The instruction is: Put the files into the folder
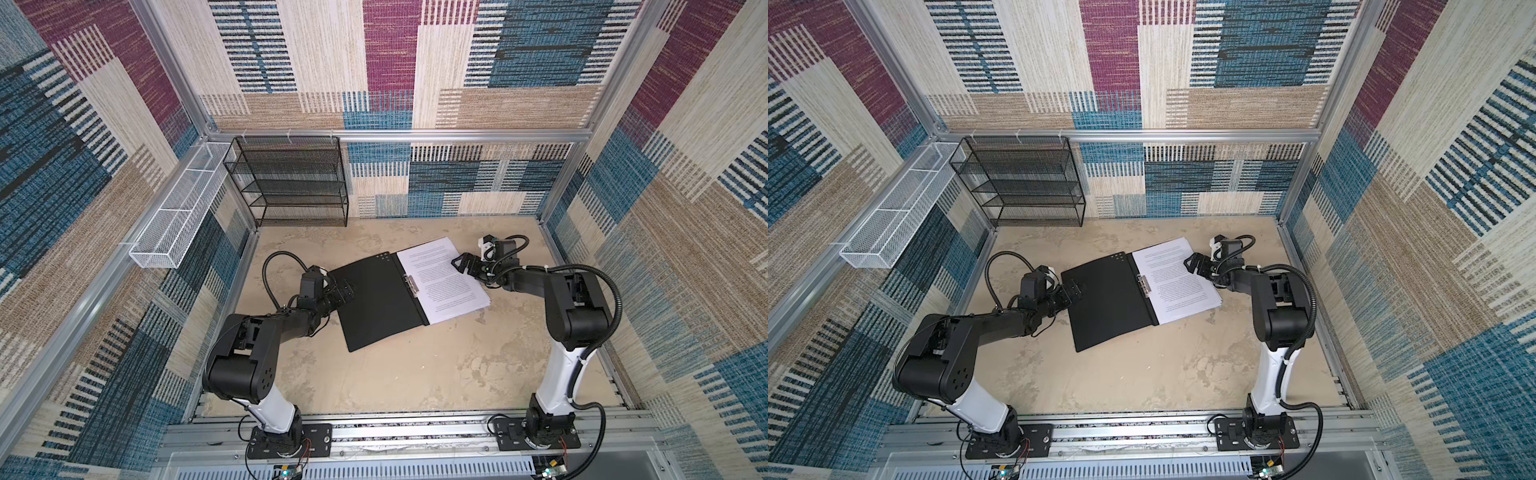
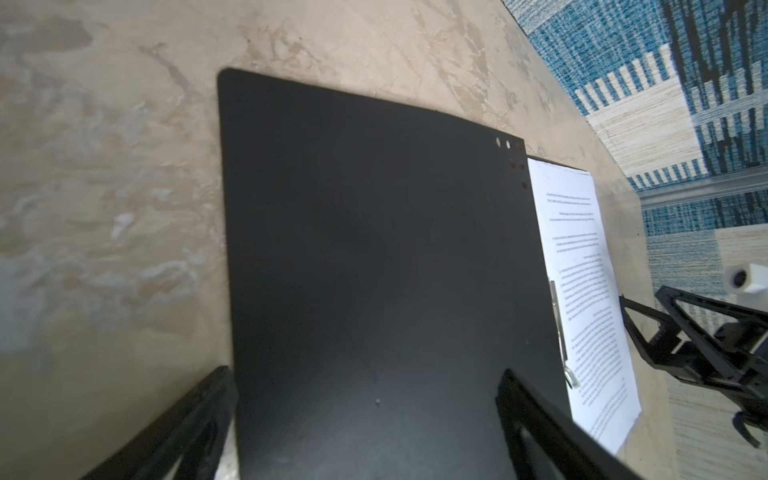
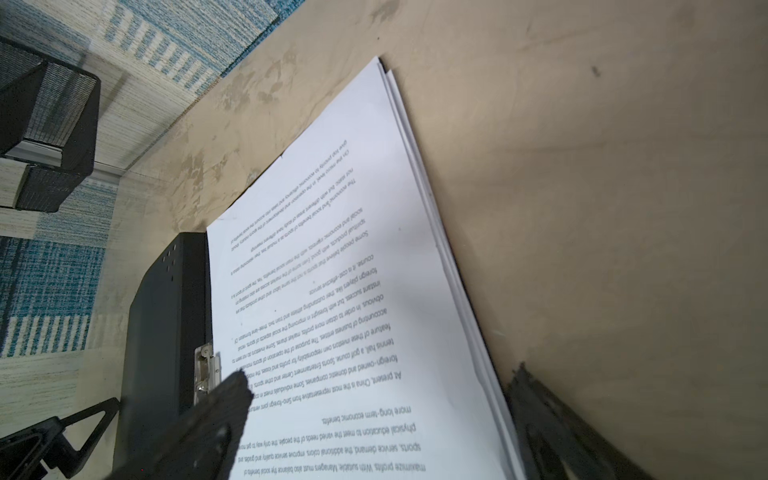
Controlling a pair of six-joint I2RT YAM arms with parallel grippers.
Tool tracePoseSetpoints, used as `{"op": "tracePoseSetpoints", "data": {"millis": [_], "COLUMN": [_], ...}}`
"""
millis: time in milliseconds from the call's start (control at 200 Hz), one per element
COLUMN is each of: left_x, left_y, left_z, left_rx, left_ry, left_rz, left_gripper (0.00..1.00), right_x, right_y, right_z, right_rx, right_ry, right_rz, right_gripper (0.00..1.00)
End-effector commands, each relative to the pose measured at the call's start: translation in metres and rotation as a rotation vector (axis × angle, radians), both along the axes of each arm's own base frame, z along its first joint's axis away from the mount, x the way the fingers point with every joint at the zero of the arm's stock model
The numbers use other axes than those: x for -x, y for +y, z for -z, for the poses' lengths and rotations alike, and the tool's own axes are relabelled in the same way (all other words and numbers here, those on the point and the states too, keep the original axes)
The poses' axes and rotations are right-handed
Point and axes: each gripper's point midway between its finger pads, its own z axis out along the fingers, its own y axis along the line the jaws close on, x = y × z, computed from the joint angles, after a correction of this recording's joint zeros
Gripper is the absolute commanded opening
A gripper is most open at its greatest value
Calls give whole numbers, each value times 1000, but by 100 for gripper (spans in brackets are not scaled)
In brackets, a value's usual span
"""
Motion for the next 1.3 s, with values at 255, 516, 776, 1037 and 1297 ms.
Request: {"op": "tracePoseSetpoints", "data": {"millis": [255, 516, 776, 1037, 1297], "left_x": [22, 19, 15, 17, 11], "left_y": [-34, -44, -106, -173, -209], "left_z": [-60, -144, -194, -218, -240], "left_rx": [178, 223, 281, 282, 321], "left_ry": [27, -109, -161, -176, -206], "left_rz": [115, 162, 344, 484, 557], "left_gripper": [99, 99, 99, 99, 99], "right_x": [59, 75, 99, 102, 84], "right_y": [30, 53, 98, 96, 25], "right_z": [42, 43, 33, 7, -15], "right_rx": [-115, -156, -273, -336, -274], "right_ry": [276, 302, 332, 295, 238], "right_rz": [-76, -114, -146, -56, 168], "right_gripper": [96, 96, 97, 99, 100]}}
